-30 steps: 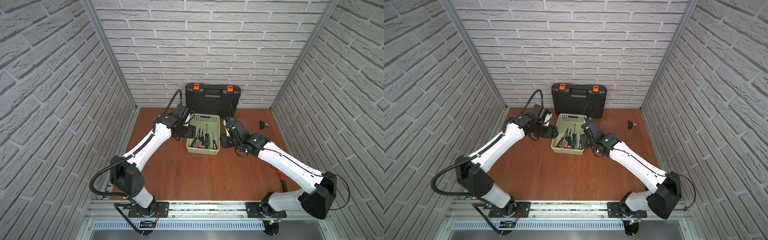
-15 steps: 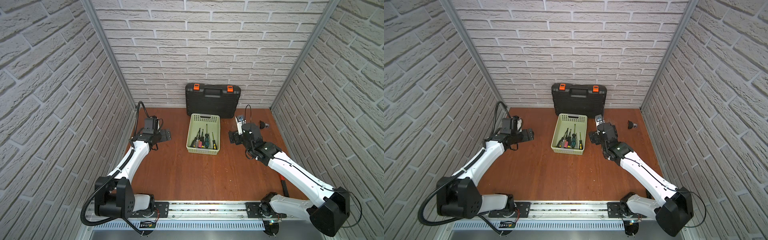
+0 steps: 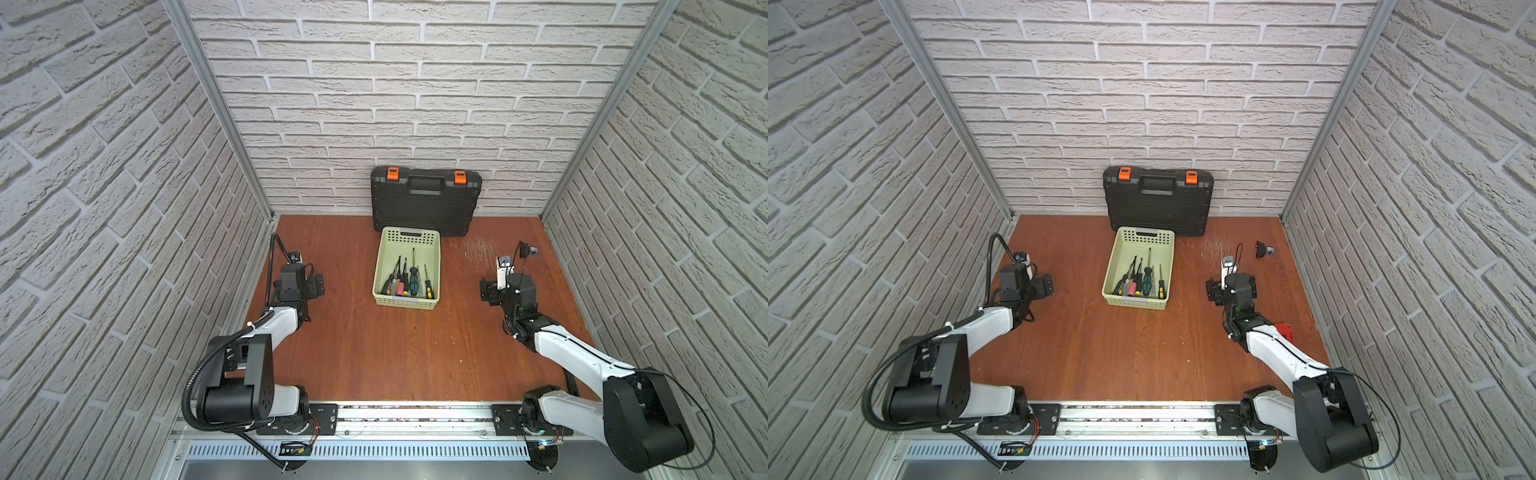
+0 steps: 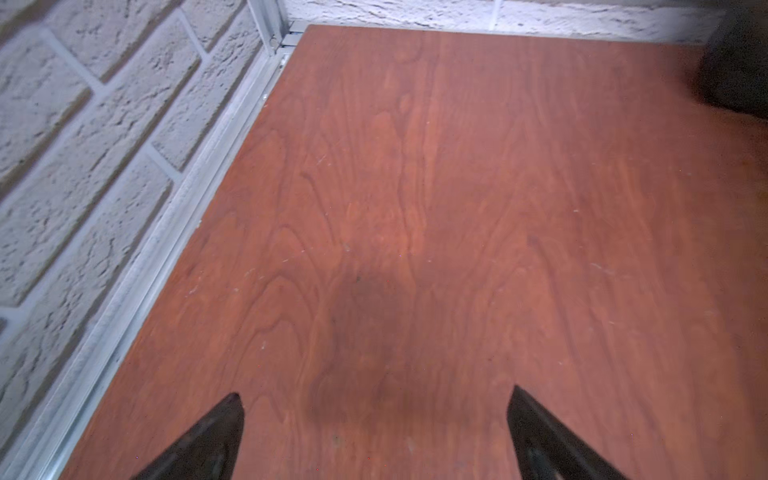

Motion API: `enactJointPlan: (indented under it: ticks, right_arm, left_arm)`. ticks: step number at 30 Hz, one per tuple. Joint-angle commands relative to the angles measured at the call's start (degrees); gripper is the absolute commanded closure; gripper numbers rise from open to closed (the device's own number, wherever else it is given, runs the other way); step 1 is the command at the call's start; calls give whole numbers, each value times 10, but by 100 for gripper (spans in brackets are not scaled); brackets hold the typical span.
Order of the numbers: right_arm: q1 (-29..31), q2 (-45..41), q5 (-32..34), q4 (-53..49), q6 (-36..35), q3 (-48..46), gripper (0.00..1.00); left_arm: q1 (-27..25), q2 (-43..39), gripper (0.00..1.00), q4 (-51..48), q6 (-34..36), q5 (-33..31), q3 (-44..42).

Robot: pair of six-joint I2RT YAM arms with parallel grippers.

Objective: Put the screwdriver in the bin

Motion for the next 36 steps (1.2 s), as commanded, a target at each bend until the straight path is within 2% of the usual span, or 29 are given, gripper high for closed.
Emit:
enactJointPlan:
  ticks: [1,5,9,10,11,12,14,17,36]
  right_arm:
    - [-30,16,-57,131,24,-23,2]
    - [-46,62,-75,233,36,-64,3]
    - [-46,118,-88,348,33,-103,3]
    - [-47,142,-94,375,34,-104,3]
    - [-49,167,-107,404,31,-100,0]
    - [-49,171,-115,390,28,-89,0]
    - [-52,144,-125,256,28,-42,0]
    - [-56,155,-133,298,29,-55,0]
    - [-56,149,-134,290,28,-54,0]
  left_arm:
    - [7,18,2,165,36,-3,-42]
    - [19,46,2,237,33,24,-57]
    - [19,96,2,372,33,28,-105]
    - [19,100,2,381,34,26,-109]
    - [19,91,2,346,30,26,-100]
    - [21,96,2,354,29,28,-98]
    - [24,95,2,351,28,32,-97]
    - [24,96,2,354,28,32,-98]
    - [23,97,2,356,29,31,-98]
